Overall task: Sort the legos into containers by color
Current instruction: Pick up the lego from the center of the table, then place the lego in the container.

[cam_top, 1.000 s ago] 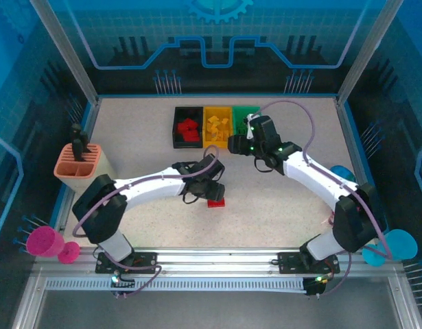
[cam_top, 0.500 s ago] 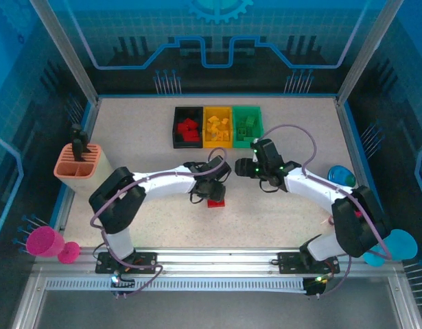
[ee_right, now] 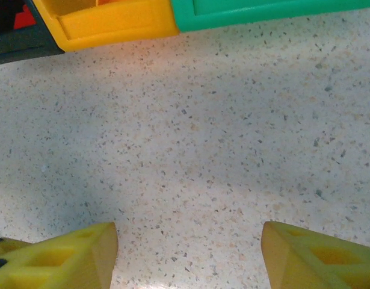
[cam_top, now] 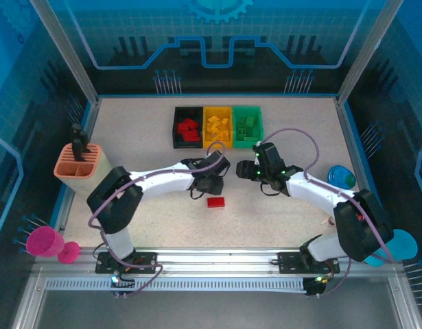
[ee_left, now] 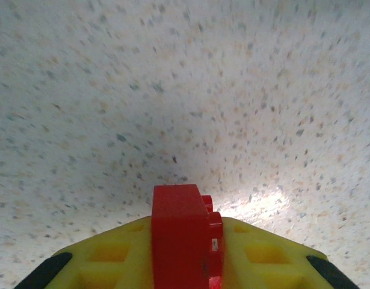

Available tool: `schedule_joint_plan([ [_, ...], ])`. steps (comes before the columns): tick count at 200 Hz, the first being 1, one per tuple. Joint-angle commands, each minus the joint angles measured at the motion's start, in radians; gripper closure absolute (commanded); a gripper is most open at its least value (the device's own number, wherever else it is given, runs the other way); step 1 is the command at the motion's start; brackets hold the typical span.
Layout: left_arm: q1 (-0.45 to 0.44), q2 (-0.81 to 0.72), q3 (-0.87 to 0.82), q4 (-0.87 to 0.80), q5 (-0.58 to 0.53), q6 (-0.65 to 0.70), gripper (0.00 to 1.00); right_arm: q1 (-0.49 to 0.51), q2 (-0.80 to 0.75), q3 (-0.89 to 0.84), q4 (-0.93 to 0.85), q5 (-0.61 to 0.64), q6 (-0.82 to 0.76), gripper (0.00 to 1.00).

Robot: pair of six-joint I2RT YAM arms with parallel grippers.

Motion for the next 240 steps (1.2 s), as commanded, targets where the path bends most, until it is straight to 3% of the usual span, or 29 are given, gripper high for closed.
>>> schedule_joint_plan([
  [1,0.065,-0.078,-0.001,0.033,0.006,0.025,0.72,-0.005,-0.019,-0.025,0.024,-0.005,0.022,0.35],
  [62,0.306,-0.184,0.005,0.117,0.105,0.023,0.7,0.015,-0.015,-0.08,0.044,-0.005,0.045,0.35],
  [114,0.44,-0.082,0.128,0.166,0.113,0.033,0.7,0.049,0.002,-0.084,0.049,-0.006,0.056,0.36],
  [240,0.536,0.242,0.432,0.165,0.112,0.073,0.67,0.112,-0.011,-0.068,0.019,0.013,0.051,0.36],
])
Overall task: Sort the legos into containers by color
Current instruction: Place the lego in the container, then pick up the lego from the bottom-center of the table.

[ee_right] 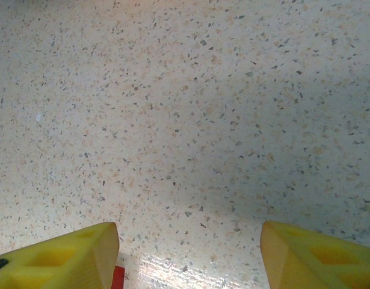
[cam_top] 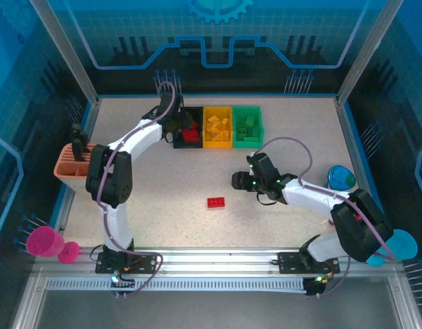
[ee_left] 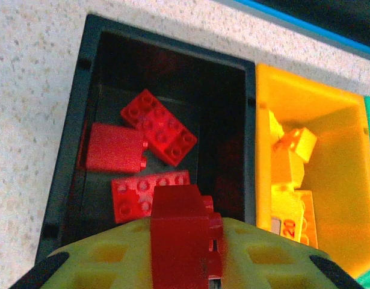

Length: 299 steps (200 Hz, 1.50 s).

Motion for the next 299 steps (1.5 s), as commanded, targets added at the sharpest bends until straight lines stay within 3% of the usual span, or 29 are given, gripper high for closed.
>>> schedule_joint_plan([
  [1,0.012,0.032,0.025,-0.006,0.019,0.03,0.66,0.018,-0.012,0.008,-0.014,0.013,0.007,0.36],
  [9,0.014,0.033,0.029,-0.002,0.025,0.031,0.56,0.022,-0.015,0.009,-0.018,0.014,0.006,0.36],
  [23,0.014,0.018,0.036,-0.023,0.029,0.031,0.17,0.026,-0.019,0.016,-0.031,0.018,0.001,0.35],
  [38,0.014,-0.036,-0.003,-0.001,0.044,0.023,0.1,0.034,-0.022,0.027,-0.051,0.028,-0.01,0.34],
  [114,0.009,-0.423,-0.327,0.089,0.07,-0.003,0.09,0.149,0.003,0.095,-0.182,0.074,-0.061,0.25],
  [161,0.009,-0.591,-0.524,0.109,0.043,-0.006,0.09,0.255,0.103,0.174,-0.276,0.134,0.033,0.22],
  [189,0.011,-0.614,-0.559,0.079,0.002,0.005,0.09,0.327,0.161,0.246,-0.342,0.203,0.101,0.1],
  [267,0.015,-0.768,-0.696,0.08,-0.008,-0.041,0.09,0.423,0.348,0.411,-0.455,0.233,0.228,0.13],
  [299,0.015,-0.847,-0.741,0.047,-0.027,-0.044,0.09,0.458,0.417,0.497,-0.593,0.326,0.261,0.17],
])
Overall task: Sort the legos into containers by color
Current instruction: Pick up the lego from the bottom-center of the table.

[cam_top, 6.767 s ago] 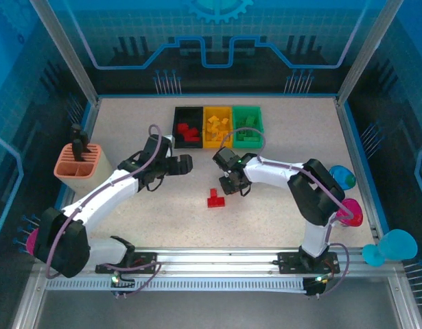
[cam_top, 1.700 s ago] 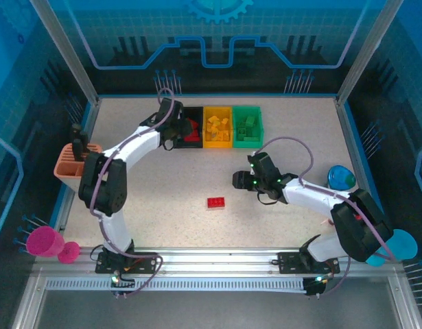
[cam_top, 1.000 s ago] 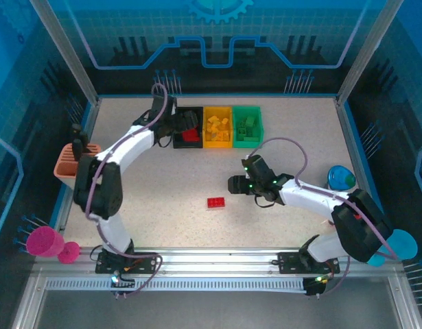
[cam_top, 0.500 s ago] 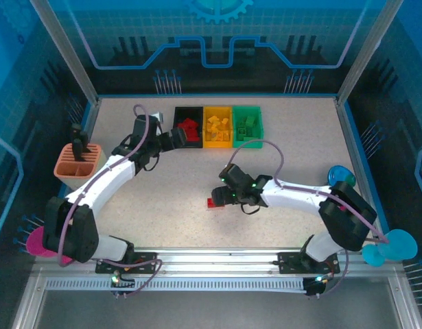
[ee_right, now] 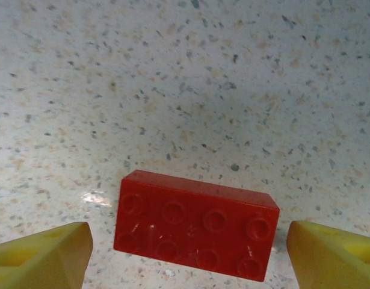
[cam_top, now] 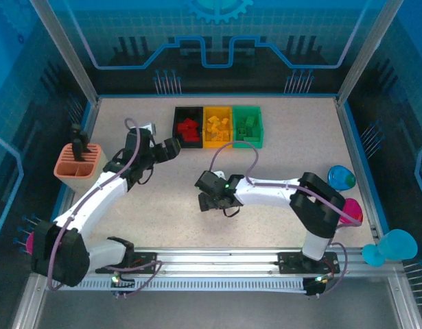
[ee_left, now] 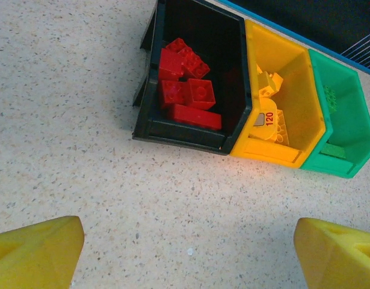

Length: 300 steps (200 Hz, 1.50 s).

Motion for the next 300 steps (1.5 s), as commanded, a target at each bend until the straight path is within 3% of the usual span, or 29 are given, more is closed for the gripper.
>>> schedule_joint_plan([
  [1,0.008,-0.065,-0.036,-0.029,-0.033,-0.021,0.09,0.031,0.041,0.065,-0.143,0.091,0.059,0.17],
  [125,0.008,-0.164,-0.082,-0.064,-0.031,-0.041,0.1,0.032,0.164,0.18,-0.167,0.043,0.03,0.28],
  [161,0.008,-0.185,-0.088,-0.077,-0.028,-0.044,0.1,0.024,0.18,0.228,-0.178,0.045,0.008,0.45],
  [184,0.008,-0.211,-0.097,-0.088,-0.023,-0.052,0.1,0.01,0.177,0.266,-0.167,0.047,-0.026,0.47],
  [249,0.001,-0.34,-0.15,-0.123,0.03,-0.061,0.11,-0.106,0.193,0.459,-0.071,0.0,-0.245,0.49],
  [300,-0.041,-0.411,-0.155,-0.191,-0.019,-0.012,0.11,-0.23,0.294,0.707,-0.024,-0.096,-0.416,0.48],
])
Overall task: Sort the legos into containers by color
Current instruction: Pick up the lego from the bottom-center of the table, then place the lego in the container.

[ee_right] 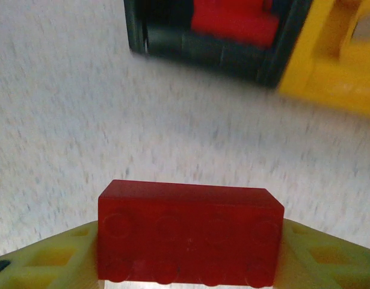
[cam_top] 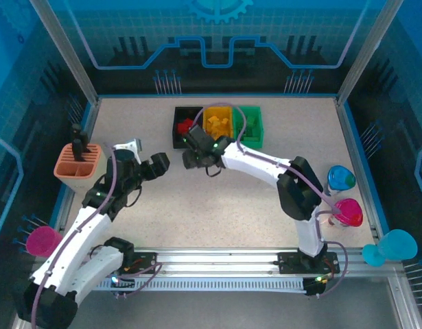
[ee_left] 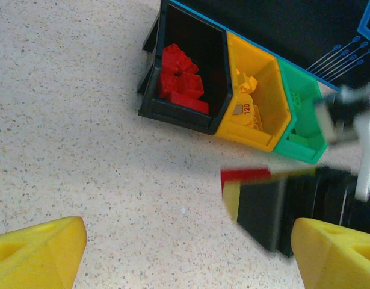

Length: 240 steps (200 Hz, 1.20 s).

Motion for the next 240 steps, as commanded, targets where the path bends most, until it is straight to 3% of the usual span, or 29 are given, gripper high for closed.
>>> schedule_joint_plan([
  [1,-0.024,-0.03,-0.017,-0.048,-0.022,0.03,0.11,-0.043,0.061,0.119,0.029,-0.05,-0.124,0.48],
  [30,-0.068,-0.043,-0.036,-0.047,-0.037,0.023,0.11,-0.106,0.176,0.292,0.017,-0.126,-0.139,0.48],
  [78,-0.163,-0.08,-0.063,-0.028,-0.071,0.041,0.11,-0.153,0.392,0.584,-0.027,-0.145,-0.157,0.47],
  [114,-0.184,-0.111,-0.071,-0.045,-0.08,0.038,0.11,-0.178,0.512,0.766,-0.042,-0.147,-0.156,0.47],
  [154,-0.186,-0.123,-0.063,-0.071,-0.096,0.031,0.11,-0.207,0.537,0.782,0.022,-0.123,-0.129,0.45],
  [176,-0.187,-0.119,-0.038,-0.092,-0.109,0.04,0.11,-0.195,0.515,0.757,0.039,-0.085,-0.152,0.22],
  [199,-0.188,-0.119,-0.019,-0.097,-0.113,0.039,0.12,-0.184,0.456,0.673,0.109,-0.079,-0.164,0.09],
  [240,-0.189,-0.121,0.002,-0.103,-0.119,0.048,0.12,-0.173,0.281,0.491,0.175,-0.08,-0.16,0.09],
])
